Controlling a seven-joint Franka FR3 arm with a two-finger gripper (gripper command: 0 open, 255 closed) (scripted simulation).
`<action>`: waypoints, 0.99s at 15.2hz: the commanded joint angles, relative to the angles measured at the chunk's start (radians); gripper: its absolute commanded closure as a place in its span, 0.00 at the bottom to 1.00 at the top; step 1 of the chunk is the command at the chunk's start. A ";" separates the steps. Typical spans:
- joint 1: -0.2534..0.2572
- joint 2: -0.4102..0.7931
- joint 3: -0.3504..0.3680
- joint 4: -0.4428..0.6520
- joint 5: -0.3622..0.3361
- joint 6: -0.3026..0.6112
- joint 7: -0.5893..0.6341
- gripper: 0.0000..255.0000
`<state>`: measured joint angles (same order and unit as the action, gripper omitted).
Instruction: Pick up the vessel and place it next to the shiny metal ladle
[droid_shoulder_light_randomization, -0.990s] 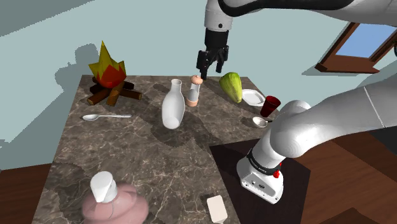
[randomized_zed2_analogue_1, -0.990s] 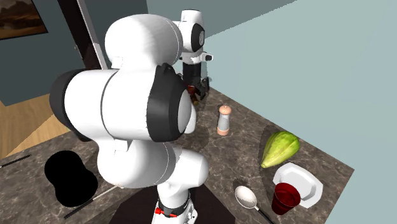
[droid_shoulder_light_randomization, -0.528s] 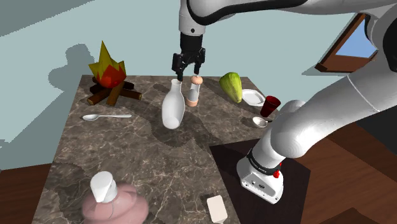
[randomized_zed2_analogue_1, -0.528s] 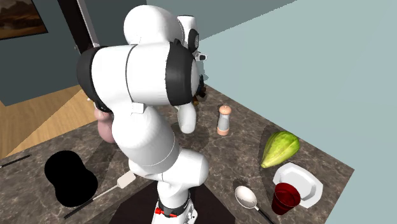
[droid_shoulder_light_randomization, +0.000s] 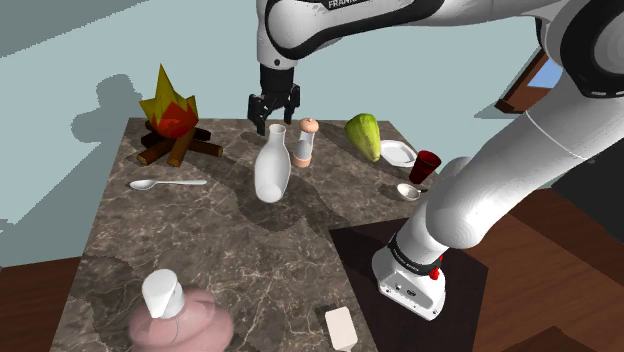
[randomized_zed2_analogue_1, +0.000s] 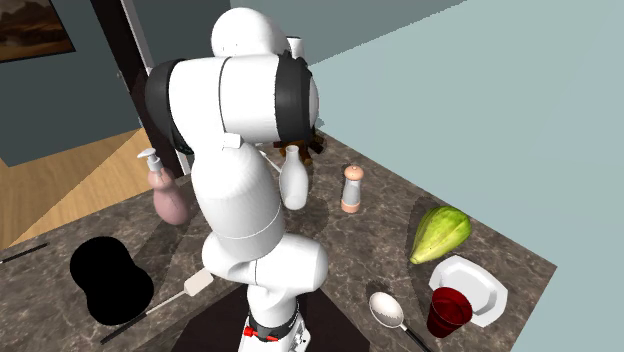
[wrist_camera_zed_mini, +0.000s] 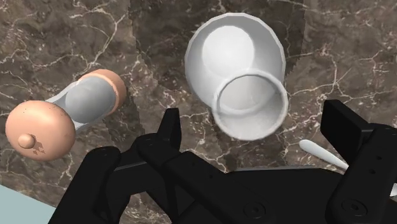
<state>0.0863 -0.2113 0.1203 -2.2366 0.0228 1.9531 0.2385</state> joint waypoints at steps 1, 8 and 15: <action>0.000 0.005 0.000 -0.021 0.000 0.027 0.000 0.00; 0.000 0.014 0.001 -0.047 -0.001 0.063 0.001 0.00; 0.000 0.014 0.001 -0.047 -0.001 0.062 0.001 1.00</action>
<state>0.0863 -0.1971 0.1214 -2.2836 0.0218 2.0156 0.2392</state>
